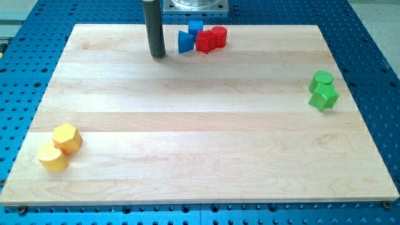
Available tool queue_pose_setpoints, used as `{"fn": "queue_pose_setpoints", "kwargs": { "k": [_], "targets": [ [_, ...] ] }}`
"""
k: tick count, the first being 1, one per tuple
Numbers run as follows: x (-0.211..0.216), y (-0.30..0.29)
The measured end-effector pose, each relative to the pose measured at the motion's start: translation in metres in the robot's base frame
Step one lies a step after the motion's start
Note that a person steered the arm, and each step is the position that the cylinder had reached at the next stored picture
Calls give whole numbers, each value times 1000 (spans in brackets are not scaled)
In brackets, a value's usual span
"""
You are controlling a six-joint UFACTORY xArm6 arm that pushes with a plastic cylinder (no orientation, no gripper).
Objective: Place the arm diagonal to the green blocks
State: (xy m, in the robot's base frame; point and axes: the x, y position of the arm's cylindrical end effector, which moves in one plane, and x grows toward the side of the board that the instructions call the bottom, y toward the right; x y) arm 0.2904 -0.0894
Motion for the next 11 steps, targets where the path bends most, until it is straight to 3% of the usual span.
{"fn": "queue_pose_setpoints", "kwargs": {
  "k": [3, 4, 5, 7, 10, 11],
  "targets": [
    [4, 0],
    [26, 1],
    [78, 10],
    [81, 155],
    [62, 189],
    [31, 260]
  ]
}}
